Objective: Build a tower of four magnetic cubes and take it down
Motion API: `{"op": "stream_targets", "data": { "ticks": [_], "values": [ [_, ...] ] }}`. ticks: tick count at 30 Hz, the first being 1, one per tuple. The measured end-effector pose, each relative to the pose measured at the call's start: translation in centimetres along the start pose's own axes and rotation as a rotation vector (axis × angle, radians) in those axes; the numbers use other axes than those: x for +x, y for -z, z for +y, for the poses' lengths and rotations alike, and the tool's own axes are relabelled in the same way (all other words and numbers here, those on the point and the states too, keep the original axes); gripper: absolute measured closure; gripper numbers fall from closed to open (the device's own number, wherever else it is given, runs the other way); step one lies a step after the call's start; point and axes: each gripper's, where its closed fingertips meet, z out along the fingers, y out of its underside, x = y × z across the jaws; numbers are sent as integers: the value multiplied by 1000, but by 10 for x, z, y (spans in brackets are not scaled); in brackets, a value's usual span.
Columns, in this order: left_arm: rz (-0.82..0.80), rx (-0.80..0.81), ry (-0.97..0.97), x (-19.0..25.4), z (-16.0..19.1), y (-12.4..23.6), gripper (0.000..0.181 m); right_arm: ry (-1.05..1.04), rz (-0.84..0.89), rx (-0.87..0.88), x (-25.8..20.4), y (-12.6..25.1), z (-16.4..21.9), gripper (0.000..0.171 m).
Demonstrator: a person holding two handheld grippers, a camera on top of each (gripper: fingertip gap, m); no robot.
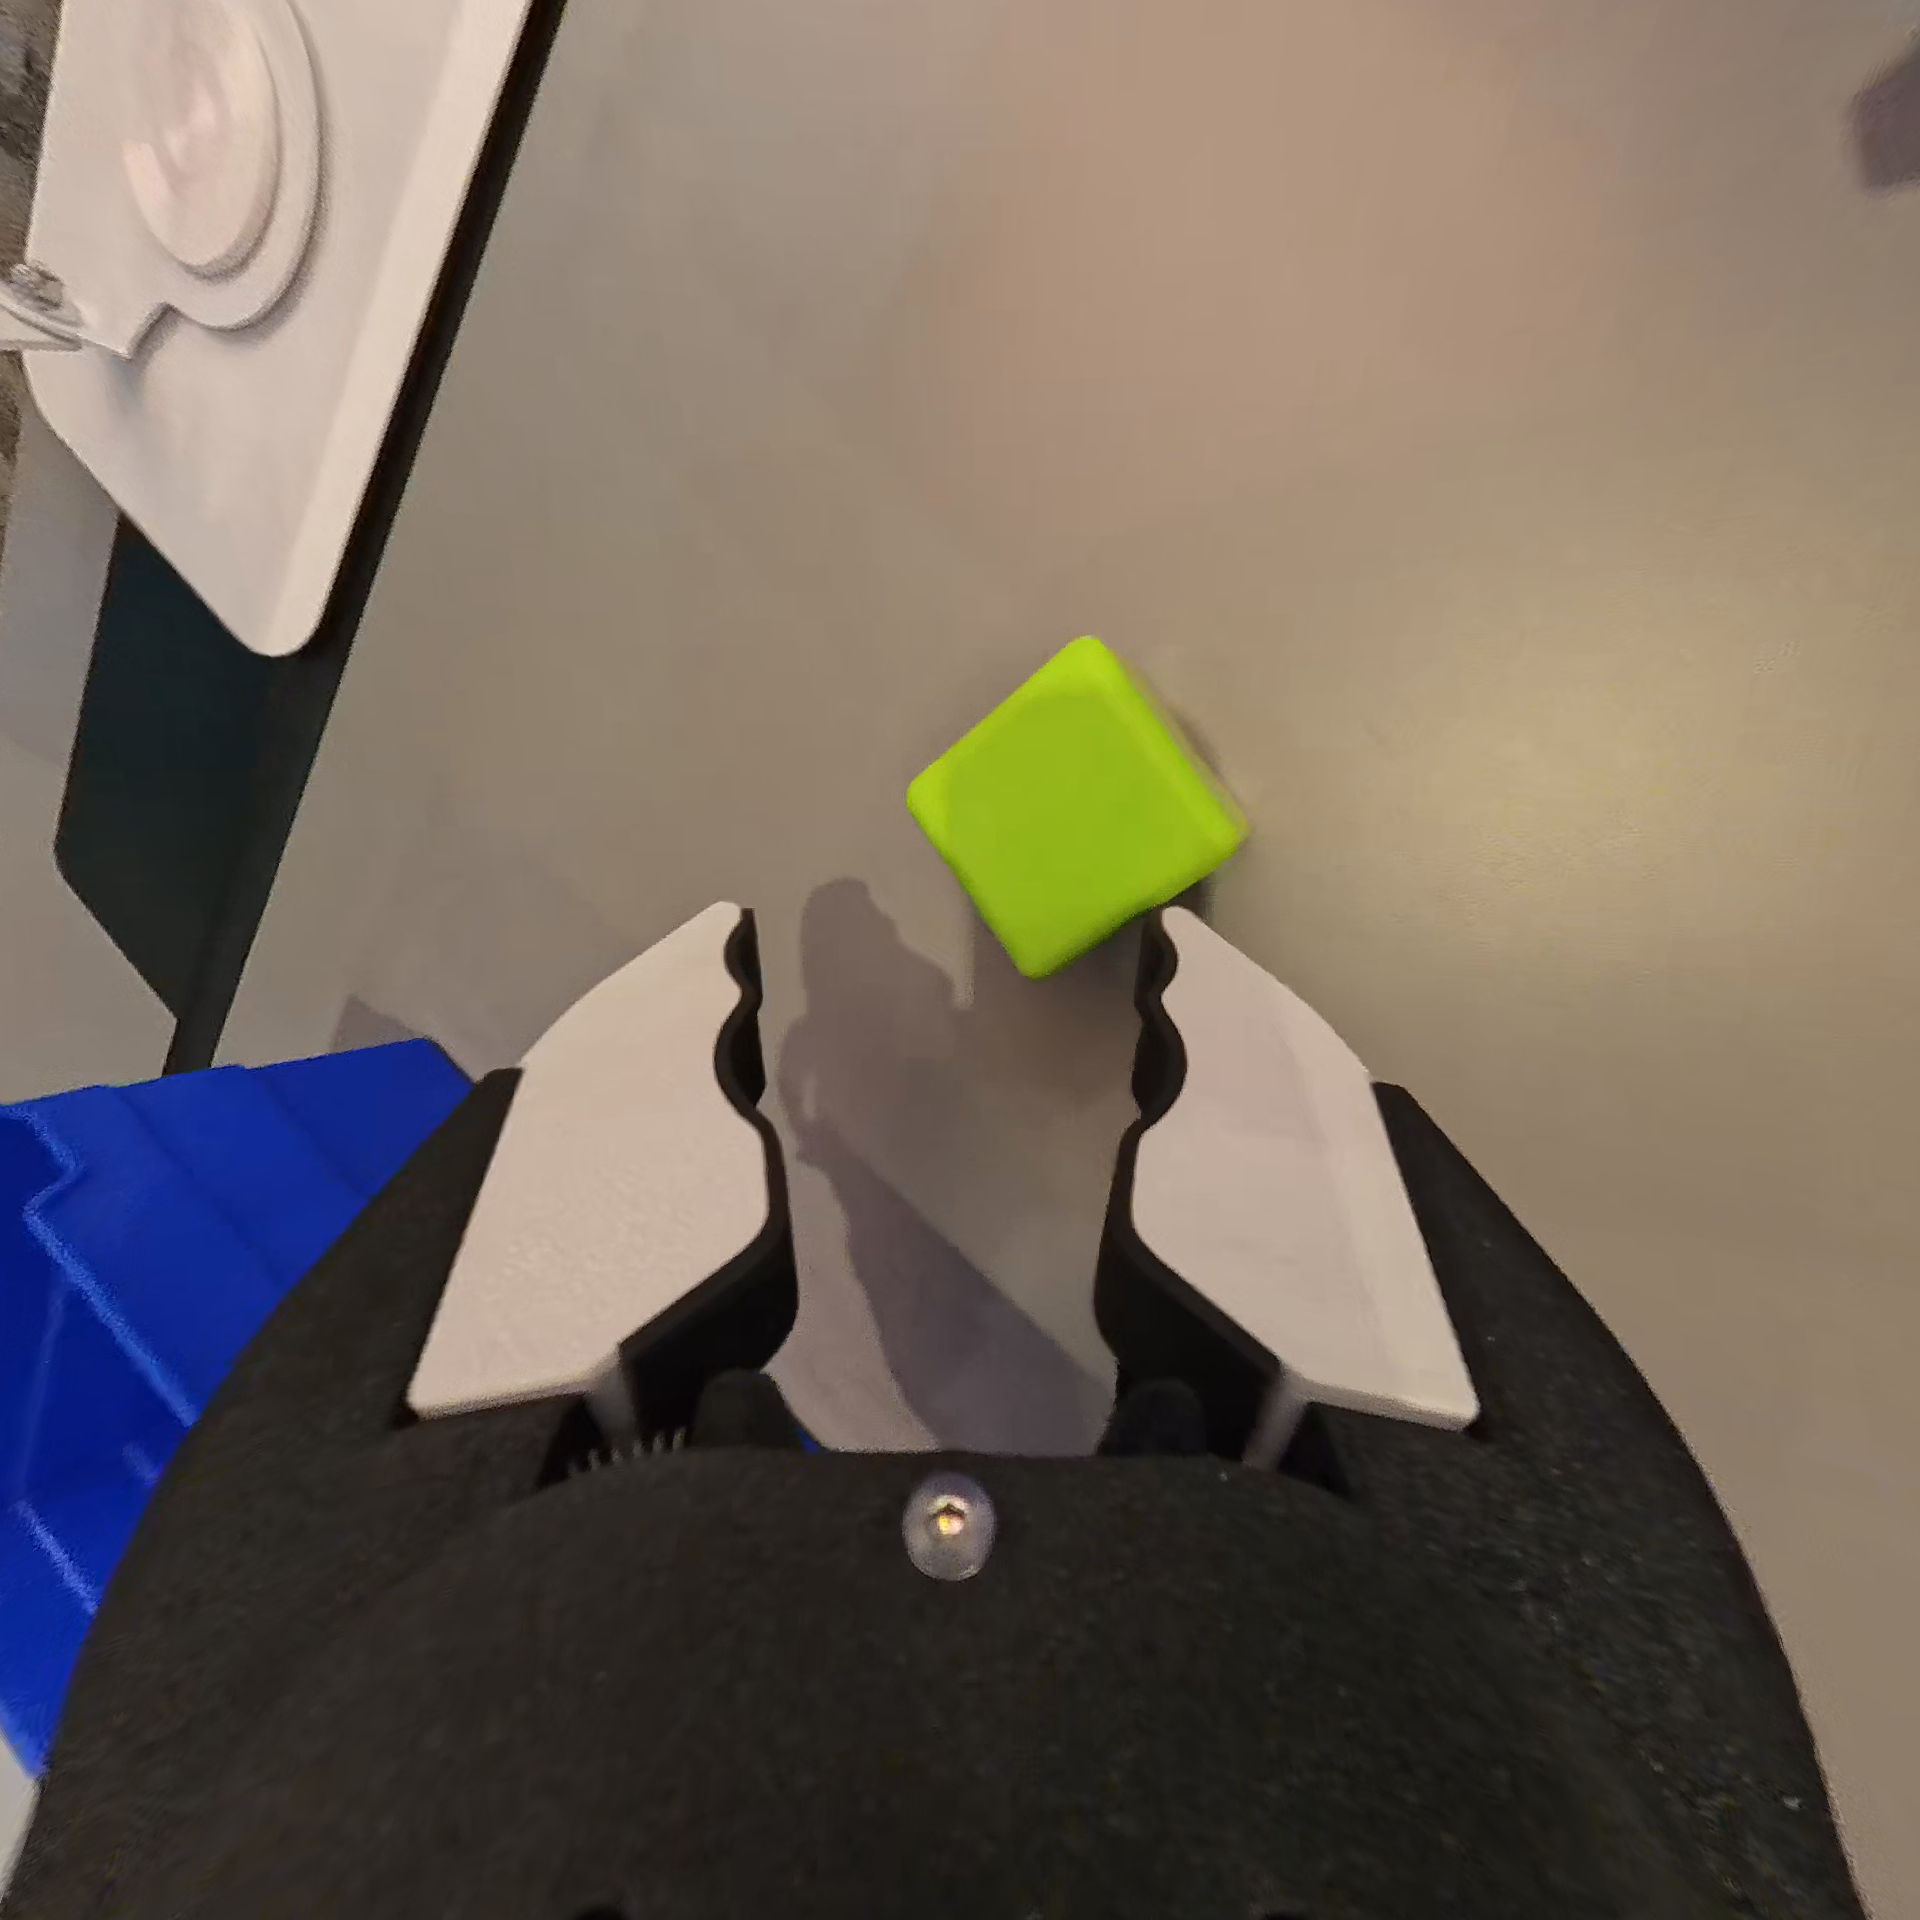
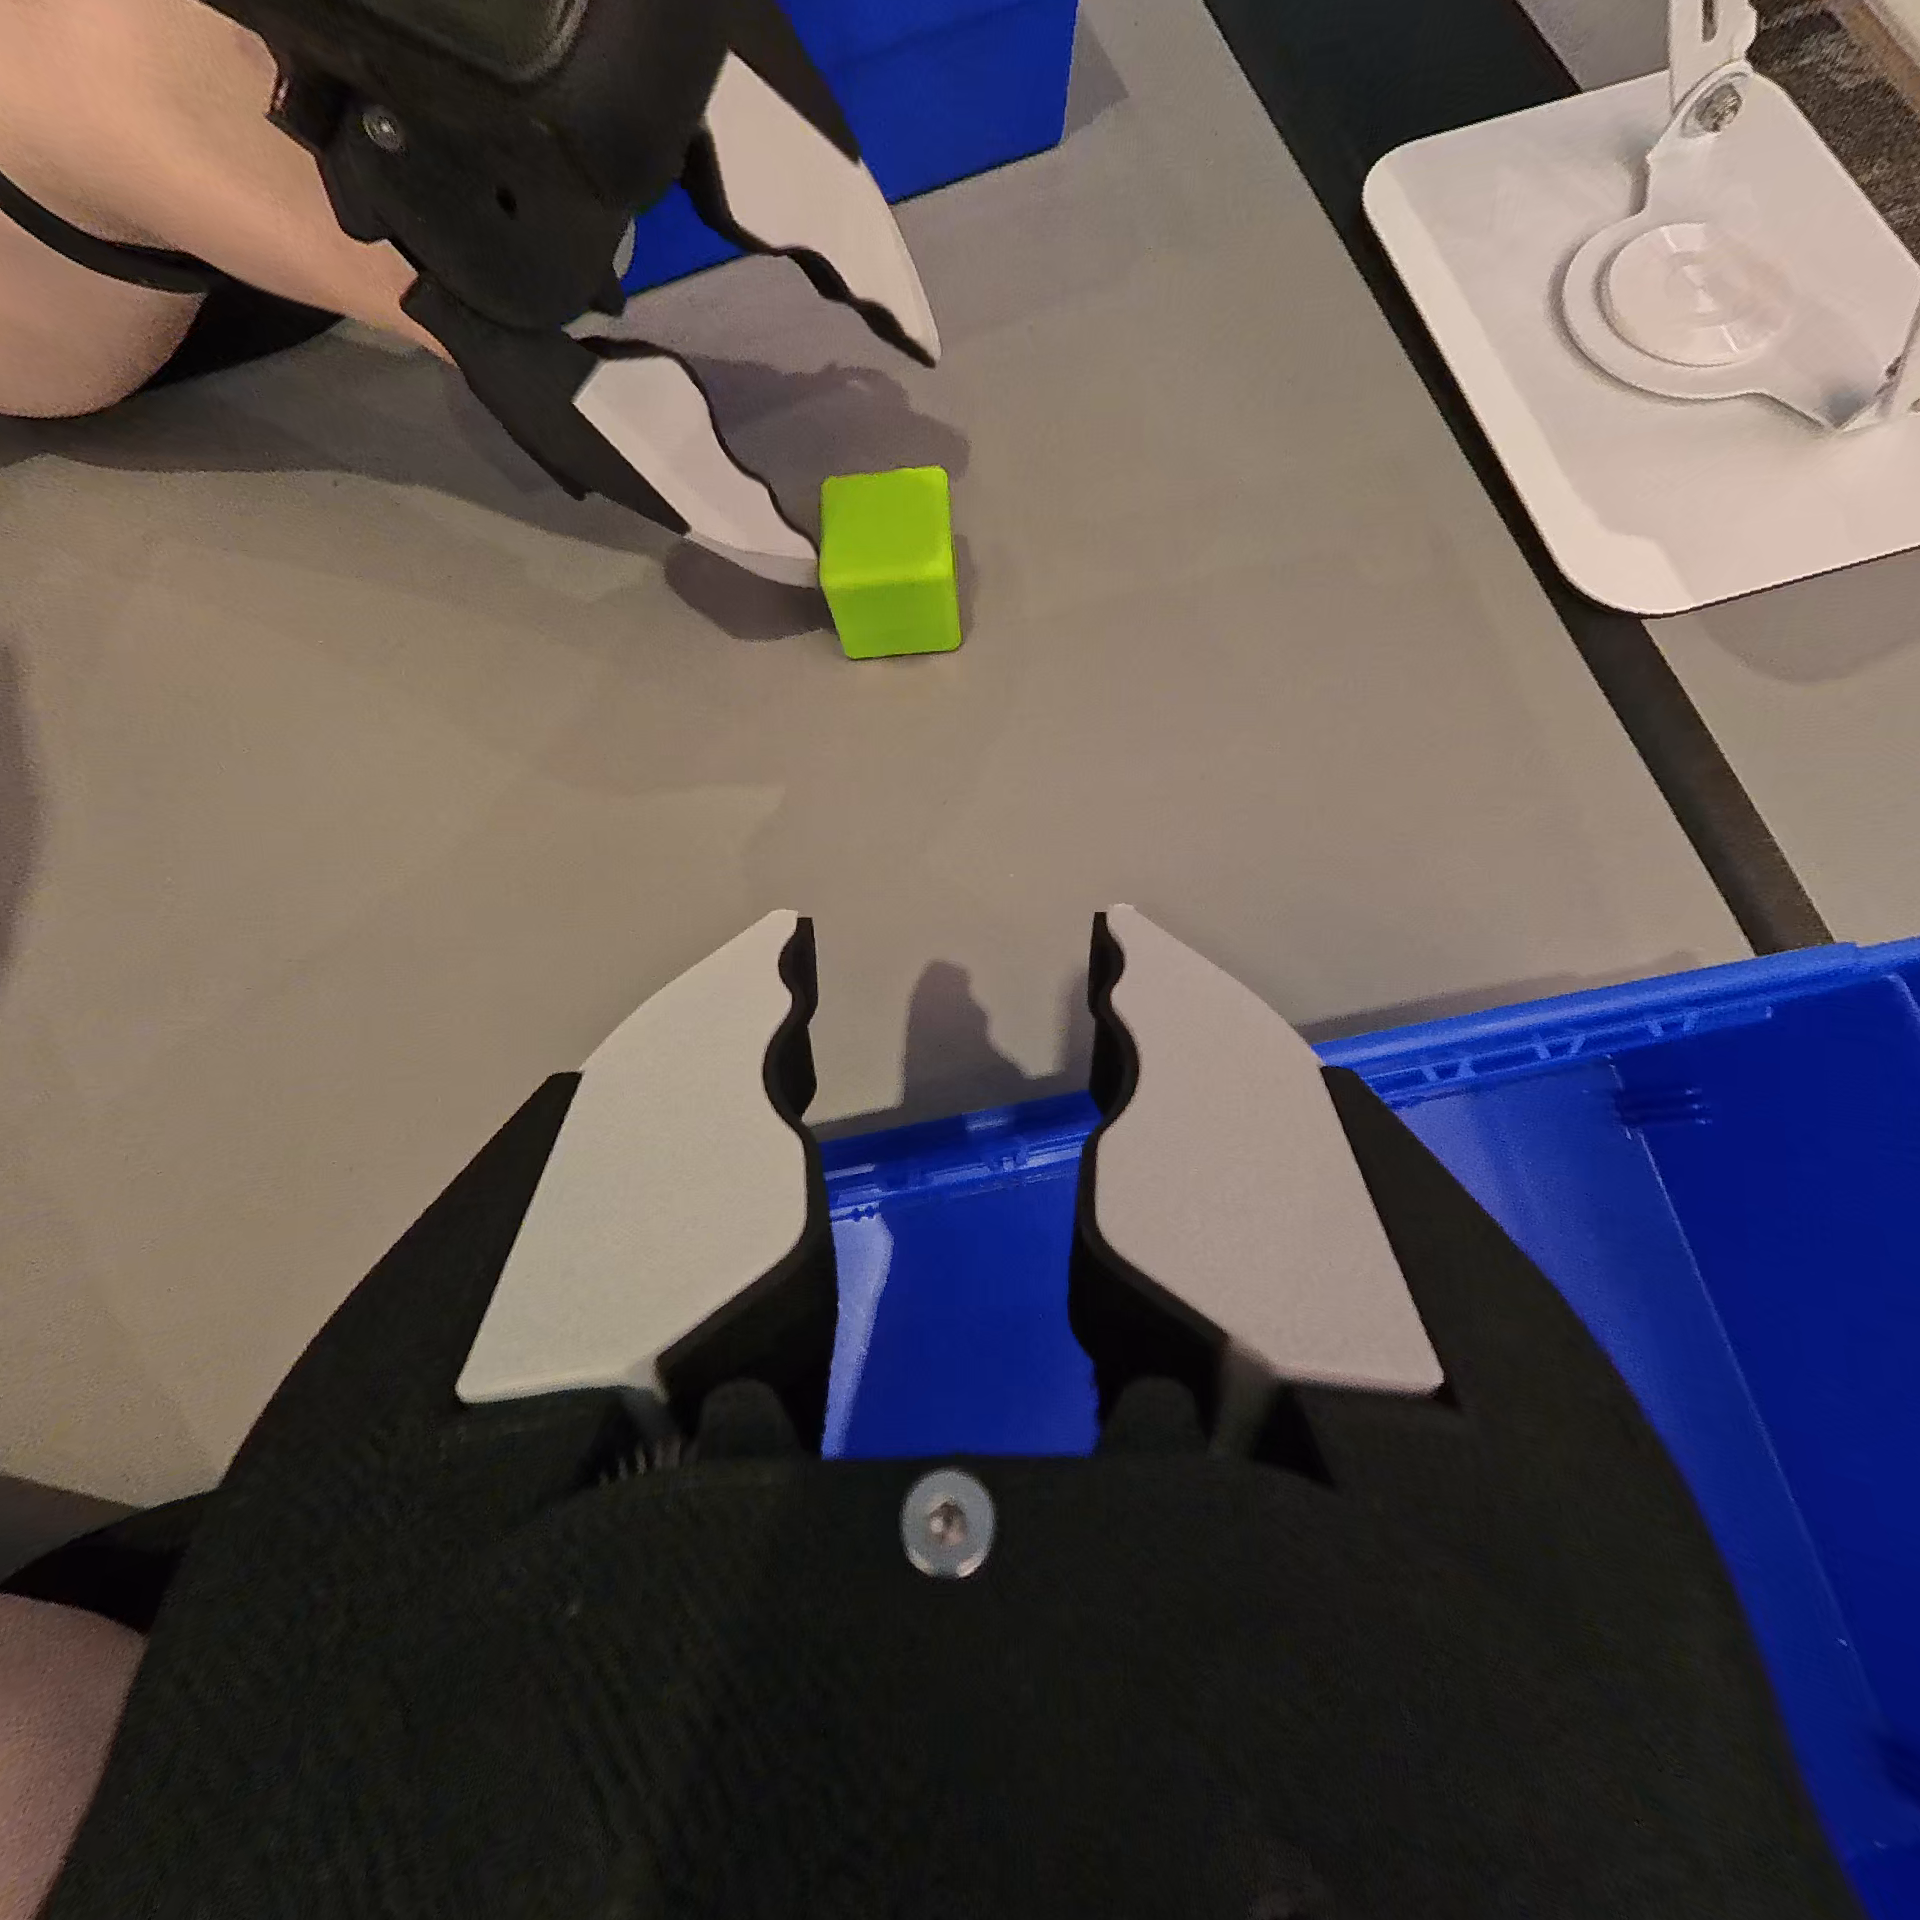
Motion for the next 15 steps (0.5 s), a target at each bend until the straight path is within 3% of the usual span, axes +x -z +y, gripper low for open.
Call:
{"op": "stream_targets", "data": {
  "ticks": [11, 15],
  "values": [
    [10, 79, -27, 10, -15, -6, 110, -8, -26, -46, -2, -7, 9, 119],
    [60, 57, -34, 6, -3, 37, 111, -9, -34, -46, -4, -6, 11, 118]
  ]
}}
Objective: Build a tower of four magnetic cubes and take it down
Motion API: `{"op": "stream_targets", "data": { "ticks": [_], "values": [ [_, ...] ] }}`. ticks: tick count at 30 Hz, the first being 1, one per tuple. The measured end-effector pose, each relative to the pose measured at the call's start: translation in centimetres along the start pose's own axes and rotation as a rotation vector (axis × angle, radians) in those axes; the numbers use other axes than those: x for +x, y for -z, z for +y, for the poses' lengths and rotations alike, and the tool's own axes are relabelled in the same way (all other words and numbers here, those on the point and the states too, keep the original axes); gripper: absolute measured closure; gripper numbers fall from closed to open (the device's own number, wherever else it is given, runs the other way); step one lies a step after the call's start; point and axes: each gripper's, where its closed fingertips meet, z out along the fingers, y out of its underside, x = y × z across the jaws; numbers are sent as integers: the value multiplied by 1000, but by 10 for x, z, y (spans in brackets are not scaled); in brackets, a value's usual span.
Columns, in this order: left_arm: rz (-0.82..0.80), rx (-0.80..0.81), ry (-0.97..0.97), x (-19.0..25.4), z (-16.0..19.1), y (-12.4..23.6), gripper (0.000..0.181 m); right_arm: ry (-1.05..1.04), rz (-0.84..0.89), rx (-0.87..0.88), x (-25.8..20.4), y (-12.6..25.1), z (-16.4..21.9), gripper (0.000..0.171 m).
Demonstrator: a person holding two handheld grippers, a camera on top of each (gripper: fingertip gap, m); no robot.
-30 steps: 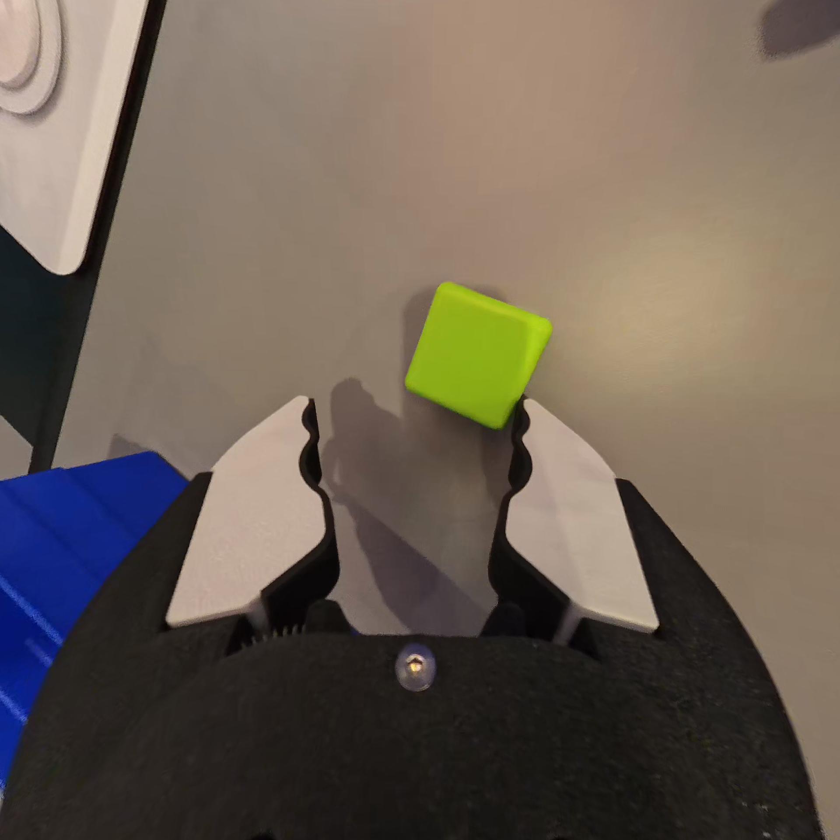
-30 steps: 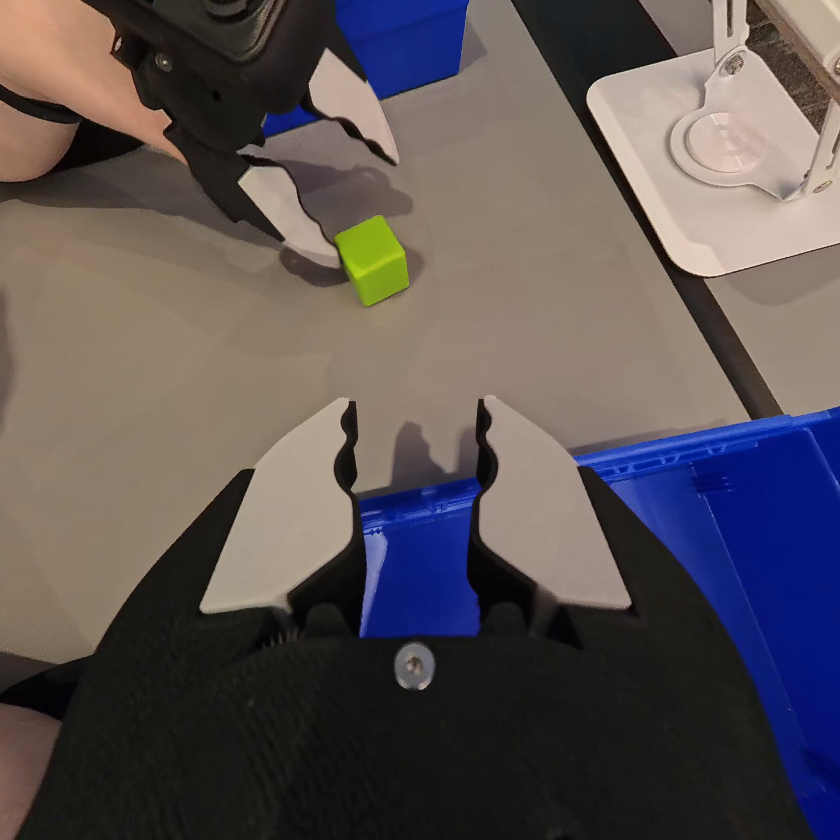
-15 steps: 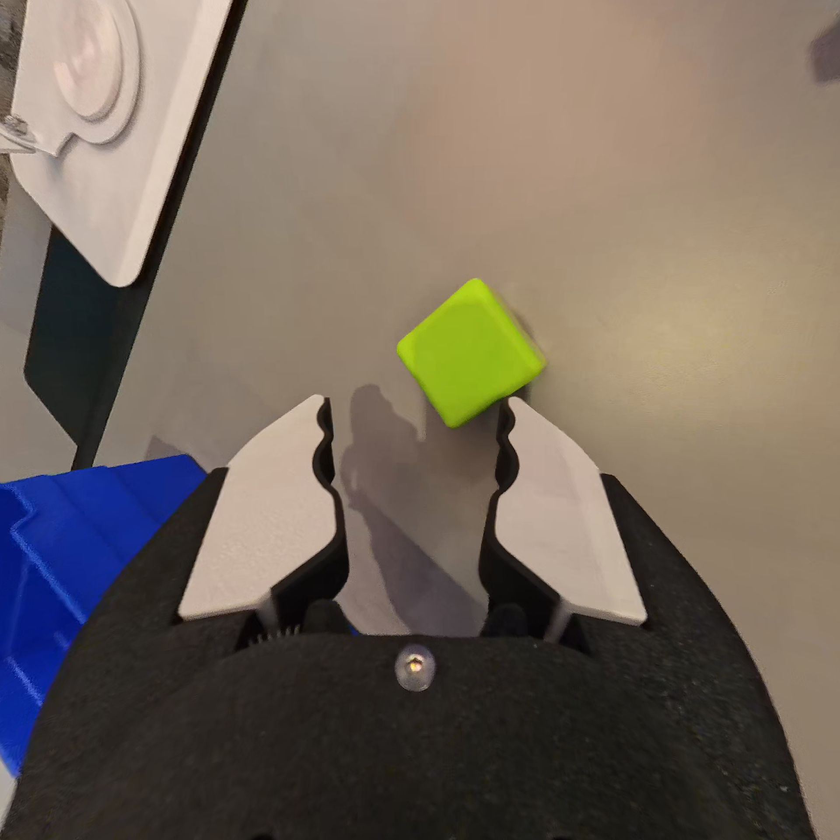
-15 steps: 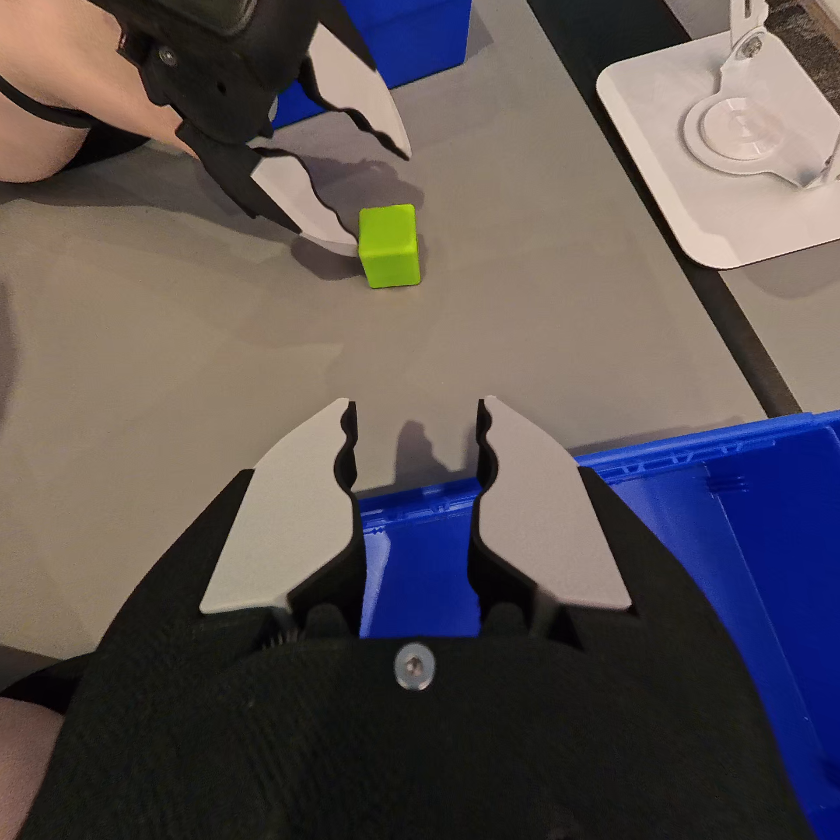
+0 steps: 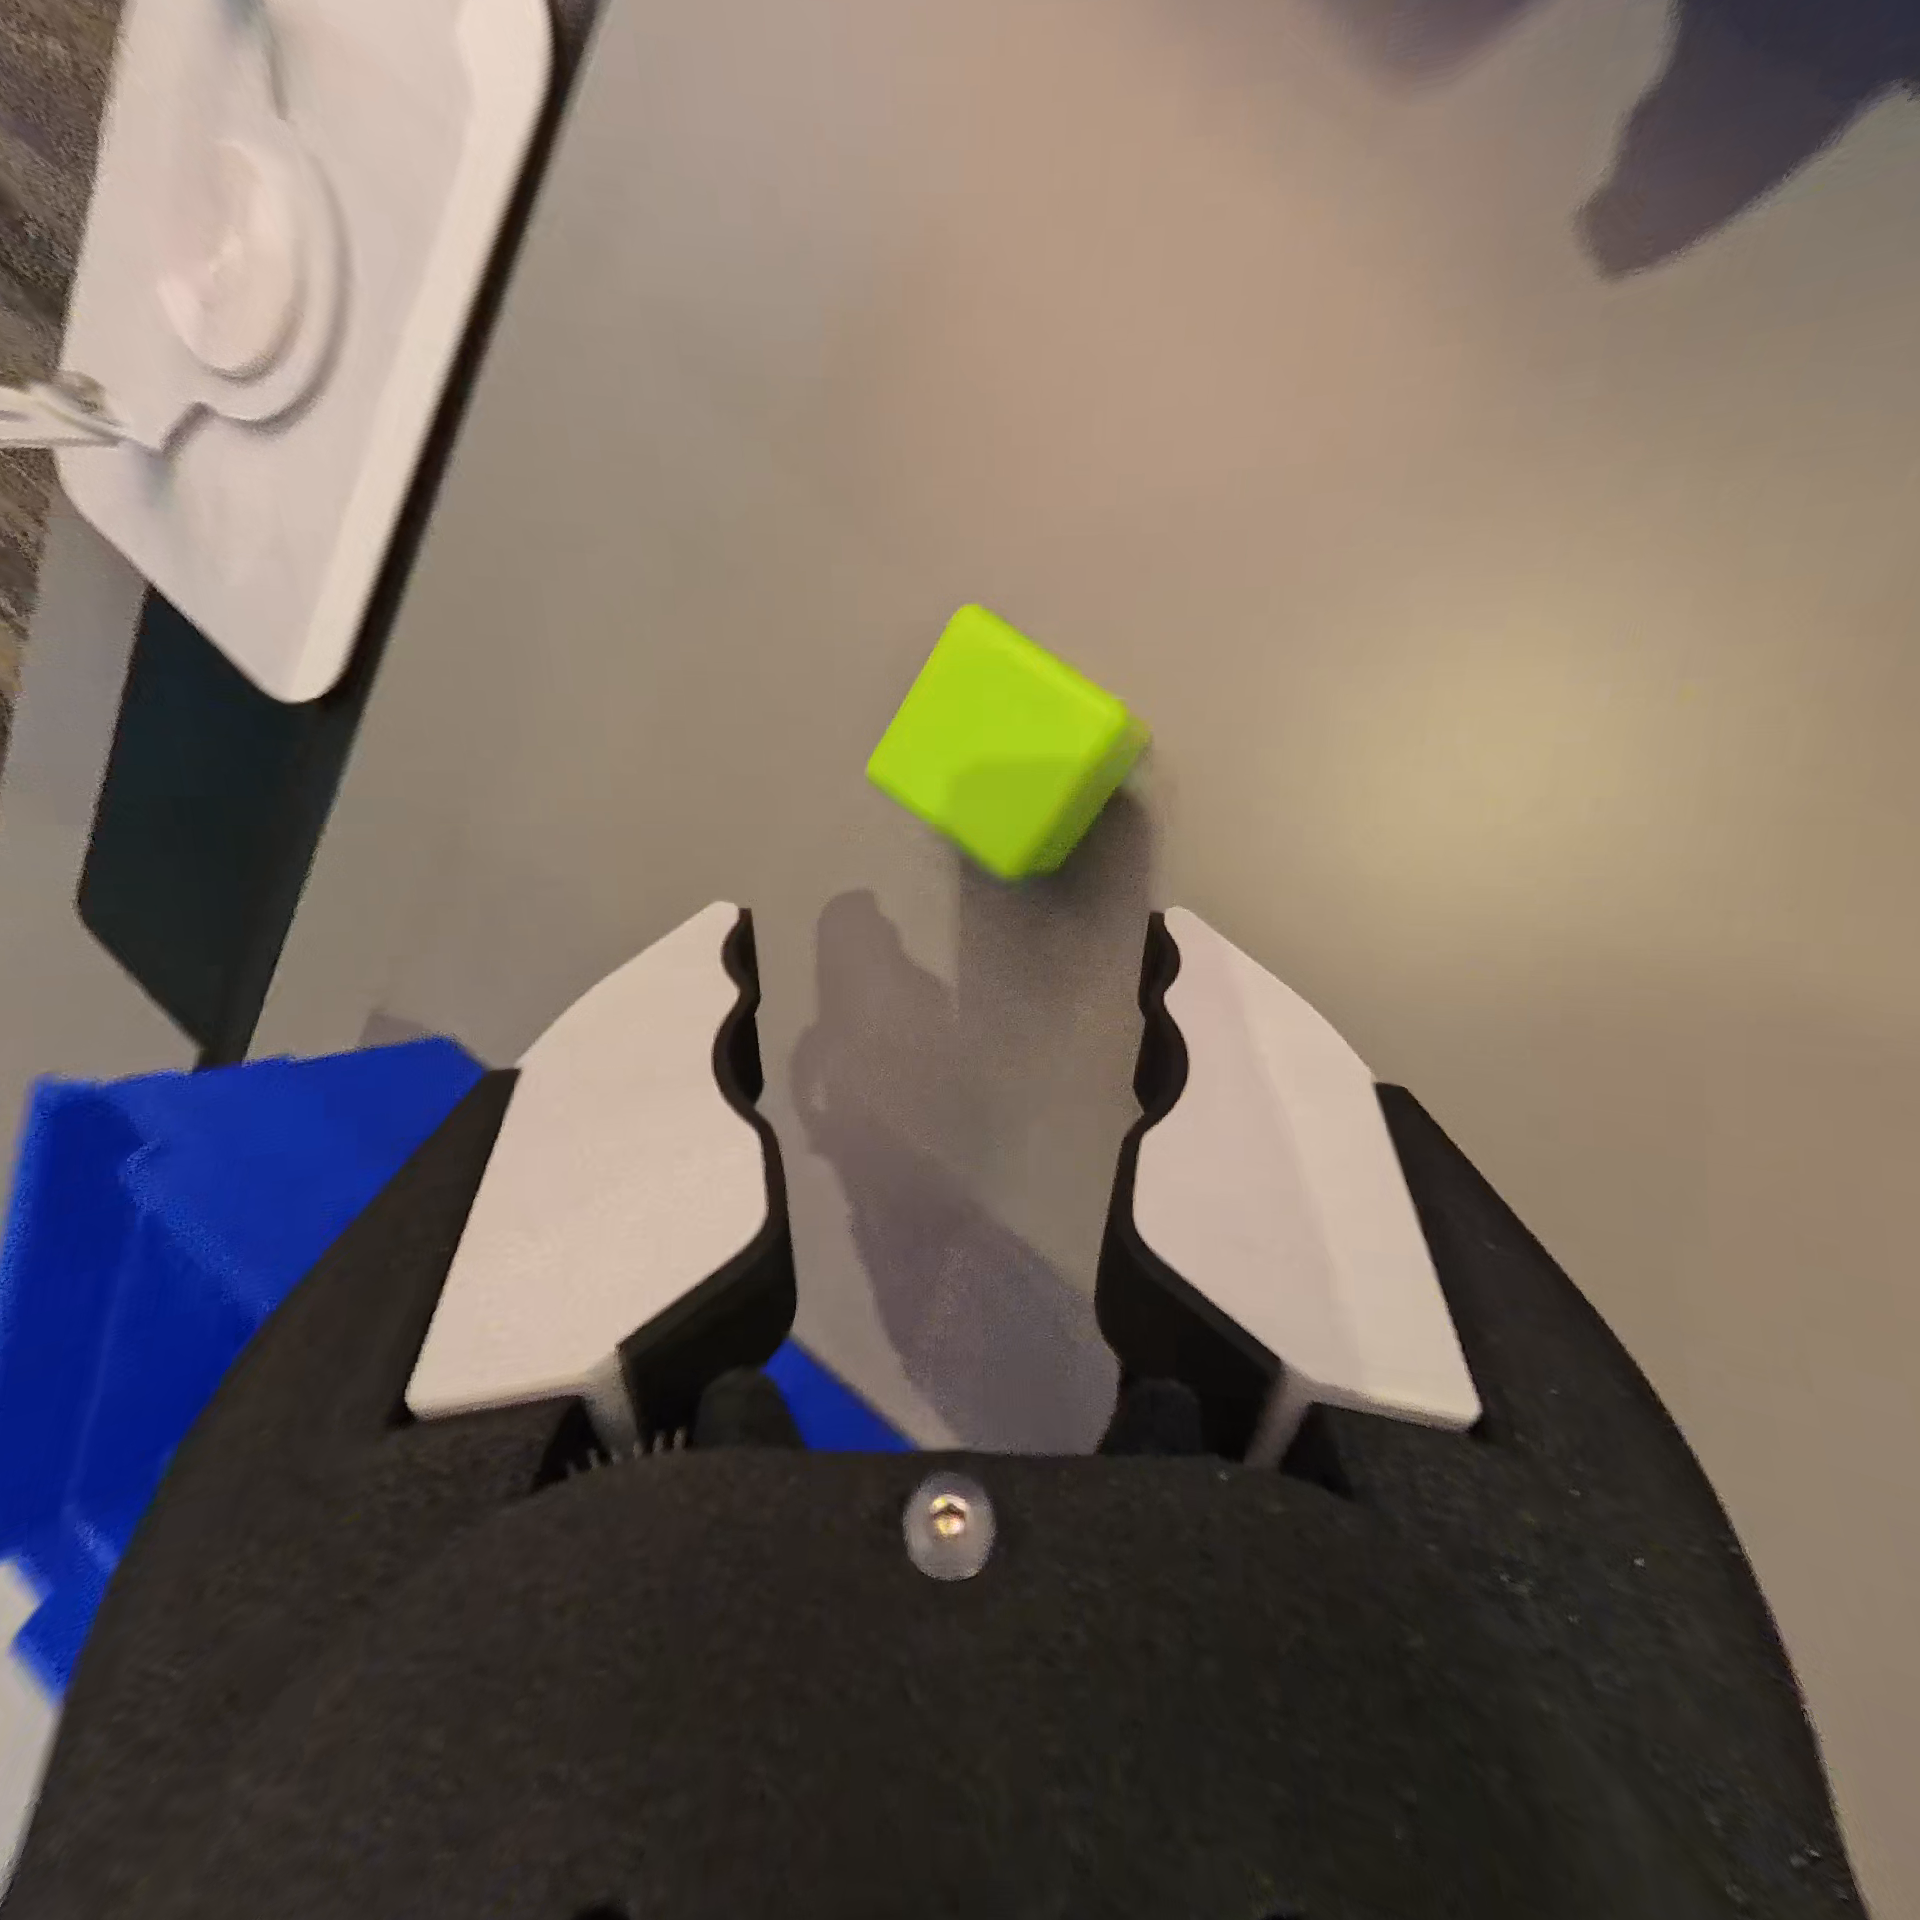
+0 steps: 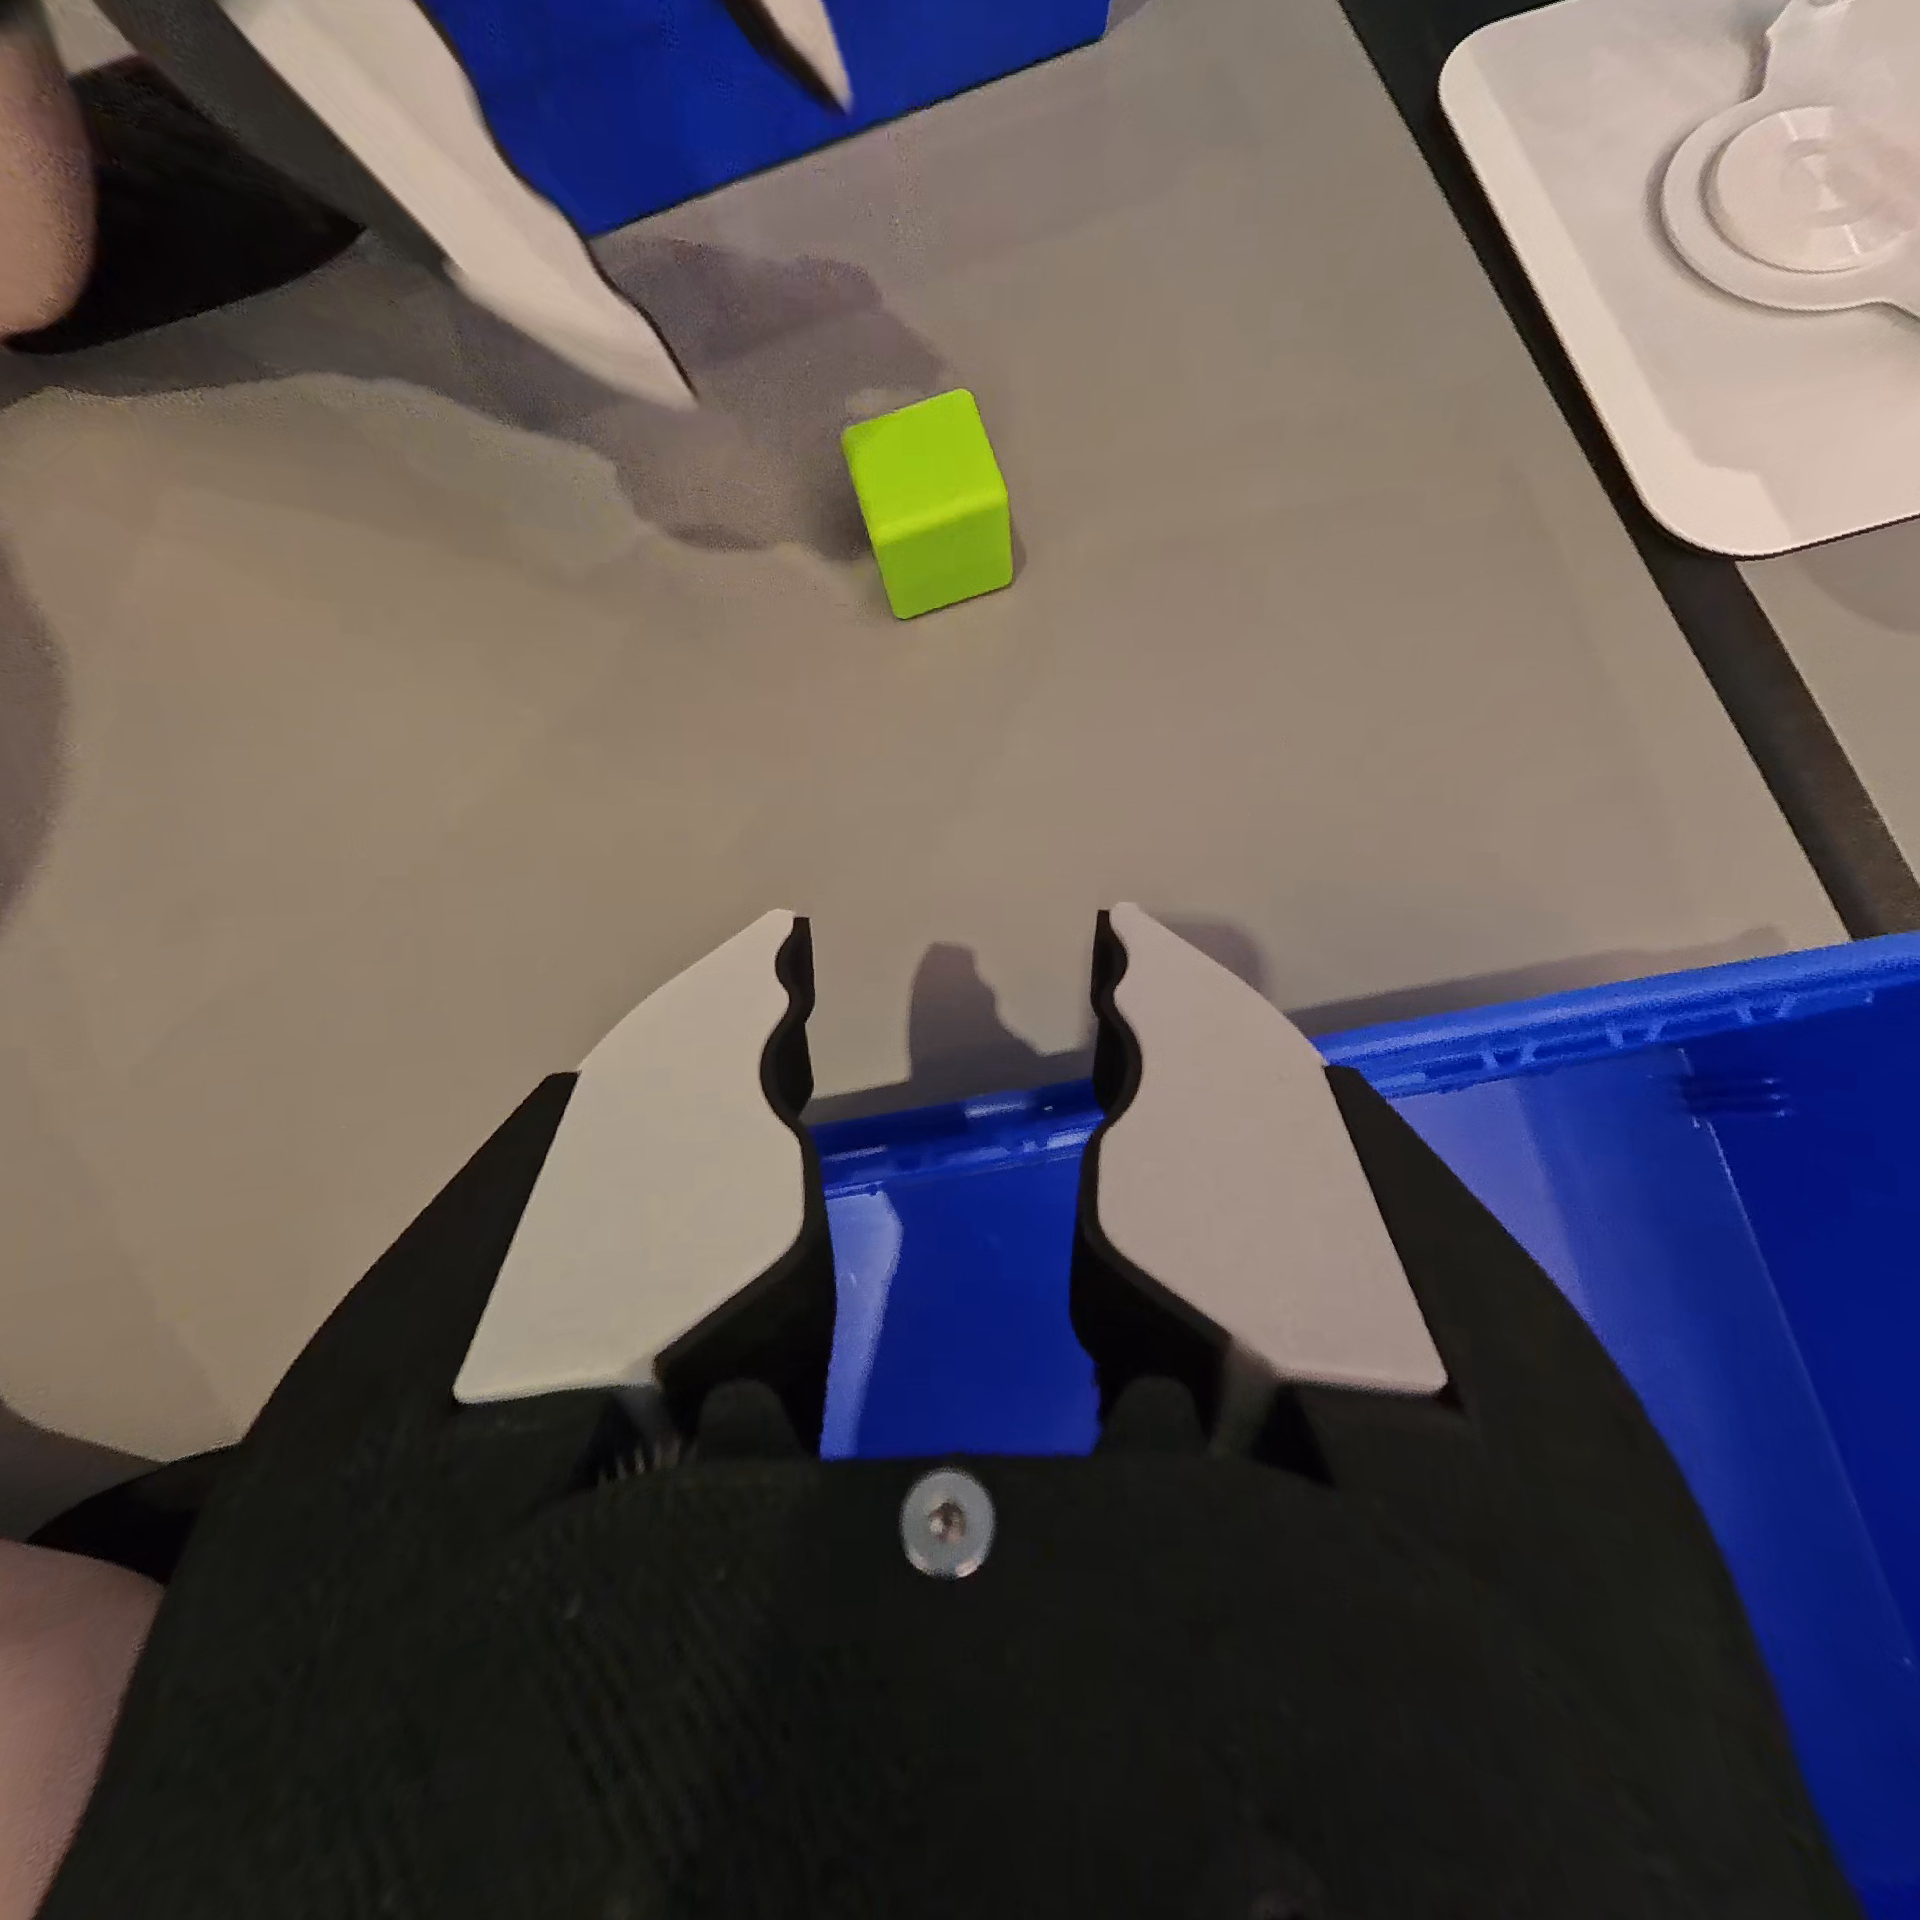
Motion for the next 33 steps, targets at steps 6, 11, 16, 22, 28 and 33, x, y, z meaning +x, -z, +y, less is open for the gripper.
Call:
{"op": "stream_targets", "data": {
  "ticks": [6, 11, 16, 22, 28, 33],
  "values": [
    [62, 5, 245, -57, 76, 108, 108, -7, 0, 25, 2, 5, -1, 118],
    [90, -343, 589, -88, 213, 117, 115, -17, -4, 4, 3, 3, 4, 116],
    [200, -467, 779, -94, 262, 93, 113, -25, -7, -19, 3, 1, 9, 115],
    [165, -572, 796, -99, 282, 78, 106, -31, -16, -14, 2, 1, 9, 115],
    [127, -686, 764, -100, 294, 65, 109, -25, -23, -25, 0, -1, 10, 115],
    [167, -726, 772, -95, 303, 55, 116, -15, -30, -24, -2, 0, 8, 115]
  ]
}}
